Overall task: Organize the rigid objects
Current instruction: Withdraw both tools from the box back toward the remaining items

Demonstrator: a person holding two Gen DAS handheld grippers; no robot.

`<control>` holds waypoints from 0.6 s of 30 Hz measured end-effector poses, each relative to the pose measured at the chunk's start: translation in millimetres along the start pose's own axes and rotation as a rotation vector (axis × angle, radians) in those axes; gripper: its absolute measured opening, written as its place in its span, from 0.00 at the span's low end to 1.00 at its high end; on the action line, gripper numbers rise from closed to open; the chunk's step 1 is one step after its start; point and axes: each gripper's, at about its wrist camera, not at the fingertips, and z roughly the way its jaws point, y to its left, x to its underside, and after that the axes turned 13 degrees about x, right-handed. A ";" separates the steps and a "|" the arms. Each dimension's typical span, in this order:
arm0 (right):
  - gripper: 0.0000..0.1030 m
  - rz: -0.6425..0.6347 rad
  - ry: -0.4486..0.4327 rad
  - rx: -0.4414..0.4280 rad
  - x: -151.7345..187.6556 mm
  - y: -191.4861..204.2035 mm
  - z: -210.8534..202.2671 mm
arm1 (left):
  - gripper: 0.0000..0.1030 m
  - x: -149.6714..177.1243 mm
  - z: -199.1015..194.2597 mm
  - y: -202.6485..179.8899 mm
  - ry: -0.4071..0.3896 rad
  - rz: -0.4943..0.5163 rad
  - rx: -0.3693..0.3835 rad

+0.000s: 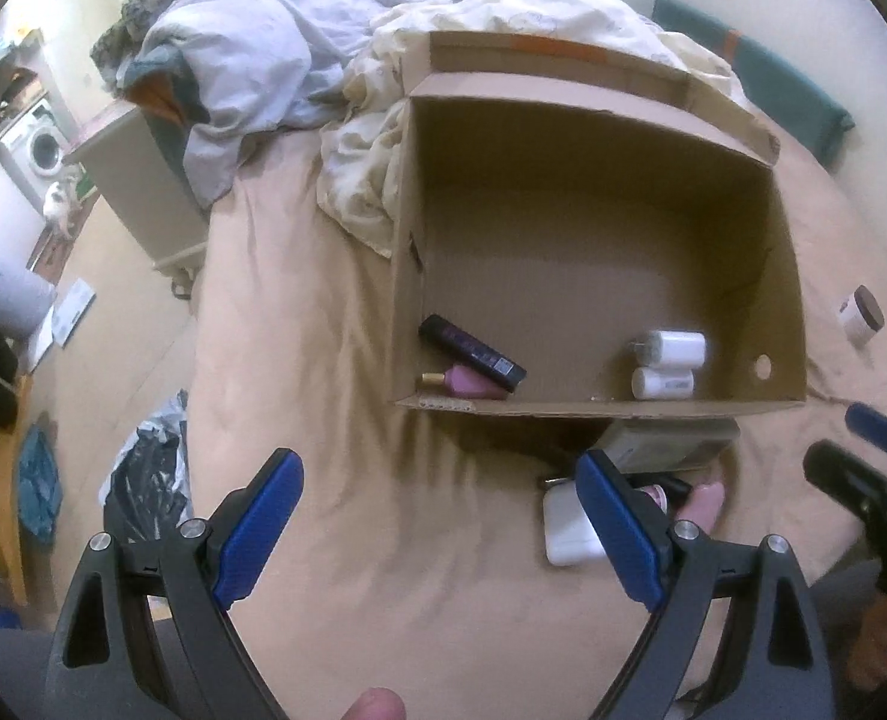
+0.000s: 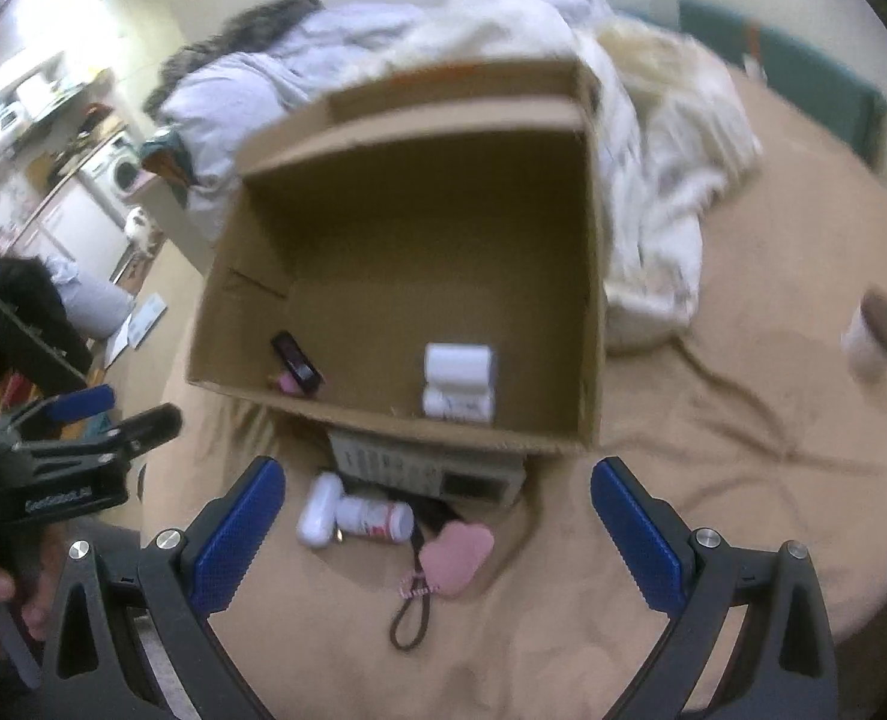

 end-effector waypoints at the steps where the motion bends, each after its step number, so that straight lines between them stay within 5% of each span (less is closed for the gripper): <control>1: 1.00 0.004 -0.002 0.001 -0.5 -1.4 0.8 | 0.88 -0.1 2.2 1.4 0.006 -0.007 0.001; 18: 1.00 0.128 0.124 -0.008 -0.6 -22.0 25.8 | 0.88 5.3 28.1 3.5 0.089 -0.039 0.027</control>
